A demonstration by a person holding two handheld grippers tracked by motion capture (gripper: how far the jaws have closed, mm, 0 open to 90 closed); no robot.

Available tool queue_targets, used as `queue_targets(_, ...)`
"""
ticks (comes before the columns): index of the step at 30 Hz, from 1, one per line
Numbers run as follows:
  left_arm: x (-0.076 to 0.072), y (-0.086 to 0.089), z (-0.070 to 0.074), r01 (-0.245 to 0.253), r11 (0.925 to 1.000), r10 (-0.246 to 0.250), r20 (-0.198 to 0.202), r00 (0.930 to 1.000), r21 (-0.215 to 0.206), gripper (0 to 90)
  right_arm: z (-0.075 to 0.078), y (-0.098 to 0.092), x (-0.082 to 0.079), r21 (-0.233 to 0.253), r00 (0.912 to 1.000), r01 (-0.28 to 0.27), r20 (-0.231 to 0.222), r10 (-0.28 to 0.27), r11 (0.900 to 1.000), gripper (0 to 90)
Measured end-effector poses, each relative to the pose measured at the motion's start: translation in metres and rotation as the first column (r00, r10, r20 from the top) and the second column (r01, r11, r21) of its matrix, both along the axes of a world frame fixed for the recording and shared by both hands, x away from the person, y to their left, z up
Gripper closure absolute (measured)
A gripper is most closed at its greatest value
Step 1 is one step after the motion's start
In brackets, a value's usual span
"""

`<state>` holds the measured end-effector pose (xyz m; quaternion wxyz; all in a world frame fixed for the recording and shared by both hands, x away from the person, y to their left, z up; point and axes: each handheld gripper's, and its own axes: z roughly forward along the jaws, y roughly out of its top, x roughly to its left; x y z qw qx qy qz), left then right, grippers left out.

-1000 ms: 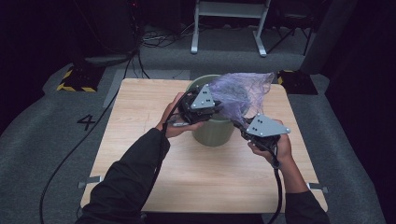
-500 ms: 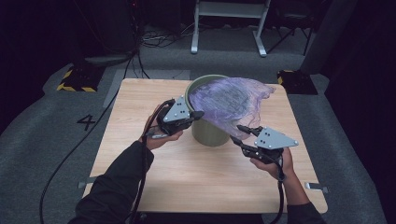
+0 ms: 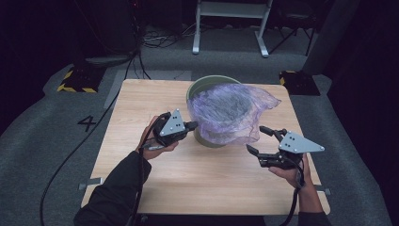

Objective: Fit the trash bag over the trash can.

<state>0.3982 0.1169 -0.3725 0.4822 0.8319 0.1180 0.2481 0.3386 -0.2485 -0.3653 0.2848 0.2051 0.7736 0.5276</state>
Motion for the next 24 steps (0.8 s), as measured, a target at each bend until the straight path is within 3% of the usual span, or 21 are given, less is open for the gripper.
queue_targets(4, 0.004, 0.000, -0.007, -0.016, 0.9998, 0.016, -0.005, 0.9999, 0.010, 88.2, -0.004, -0.009, -0.002, -0.022, 0.9996, -0.001, -0.029, 0.000, 1.000, 19.4)
queue_targets(6, 0.006, 0.001, -0.010, -0.018, 0.9998, 0.018, -0.019, 0.9997, 0.002, 87.3, -0.004, -0.015, -0.001, -0.003, 0.9987, -0.008, -0.051, 0.008, 1.000, 19.7)
queue_targets(8, 0.006, 0.000, -0.012, -0.019, 0.9998, 0.019, -0.023, 0.9996, 0.002, 86.6, -0.003, -0.019, 0.002, 0.036, 0.9972, 0.015, -0.074, -0.012, 0.999, 20.2)
queue_targets(12, 0.006, -0.003, -0.015, -0.029, 0.9994, 0.029, -0.021, 0.9994, 0.016, 77.4, -0.004, -0.016, 0.013, 0.044, 0.9929, 0.098, -0.071, -0.095, 0.994, 24.0)
queue_targets(13, 0.006, -0.003, -0.015, -0.043, 0.9989, 0.044, -0.021, 0.9988, 0.016, 72.0, -0.004, -0.013, 0.015, 0.048, 0.9934, 0.096, -0.067, -0.092, 0.994, 25.1)
queue_targets(15, 0.004, -0.001, -0.014, -0.056, 0.9984, 0.056, -0.038, 0.9977, 0.013, 51.2, -0.004, -0.007, 0.018, 0.042, 0.9919, 0.118, -0.053, -0.116, 0.992, 28.8)
queue_targets(19, -0.002, 0.007, -0.013, -0.078, 0.9966, 0.079, -0.047, 0.9957, 0.024, 22.9, 0.001, 0.001, 0.021, 0.033, 0.9906, 0.137, -0.001, -0.137, 0.990, 45.7)
queue_targets(20, -0.003, 0.011, -0.012, -0.069, 0.9973, 0.070, -0.054, 0.9961, 0.025, 19.1, 0.003, 0.002, 0.022, 0.040, 0.9909, 0.135, 0.003, -0.135, 0.990, 51.4)
queue_targets(24, -0.010, 0.027, -0.005, -0.069, 0.9976, 0.070, -0.056, 0.9960, 0.010, 17.4, 0.008, 0.005, 0.023, 0.056, 0.9904, 0.131, 0.036, -0.133, 0.990, 63.2)
